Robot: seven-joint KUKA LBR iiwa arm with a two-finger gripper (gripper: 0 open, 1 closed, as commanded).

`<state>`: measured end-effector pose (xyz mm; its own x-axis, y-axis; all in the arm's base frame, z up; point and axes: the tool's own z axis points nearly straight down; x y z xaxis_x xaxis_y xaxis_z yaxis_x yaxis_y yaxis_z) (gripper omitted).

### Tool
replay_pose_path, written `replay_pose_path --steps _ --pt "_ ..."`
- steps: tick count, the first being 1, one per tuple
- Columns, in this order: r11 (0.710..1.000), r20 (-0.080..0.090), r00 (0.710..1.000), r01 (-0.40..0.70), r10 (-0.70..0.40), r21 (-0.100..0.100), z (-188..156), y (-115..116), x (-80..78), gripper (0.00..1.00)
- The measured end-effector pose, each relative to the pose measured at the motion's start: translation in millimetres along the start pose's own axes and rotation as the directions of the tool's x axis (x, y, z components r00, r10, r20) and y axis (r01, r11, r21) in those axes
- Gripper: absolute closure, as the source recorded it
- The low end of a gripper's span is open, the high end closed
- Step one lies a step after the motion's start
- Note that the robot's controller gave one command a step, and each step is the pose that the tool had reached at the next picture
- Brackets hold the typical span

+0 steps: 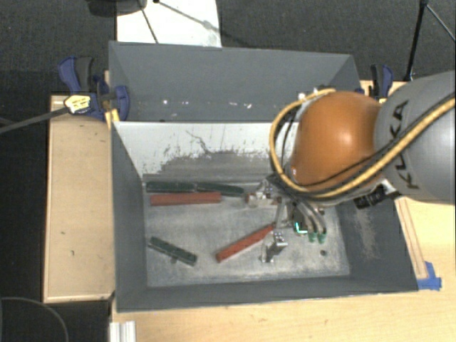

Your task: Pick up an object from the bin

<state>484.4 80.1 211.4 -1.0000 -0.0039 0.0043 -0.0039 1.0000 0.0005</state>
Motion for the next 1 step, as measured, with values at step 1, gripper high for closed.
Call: replay_pose_path --steps 1 --pt "1.000 0.006 1.000 -0.002 0.002 0.000 -2.7 -0.4 -1.5 0.00"
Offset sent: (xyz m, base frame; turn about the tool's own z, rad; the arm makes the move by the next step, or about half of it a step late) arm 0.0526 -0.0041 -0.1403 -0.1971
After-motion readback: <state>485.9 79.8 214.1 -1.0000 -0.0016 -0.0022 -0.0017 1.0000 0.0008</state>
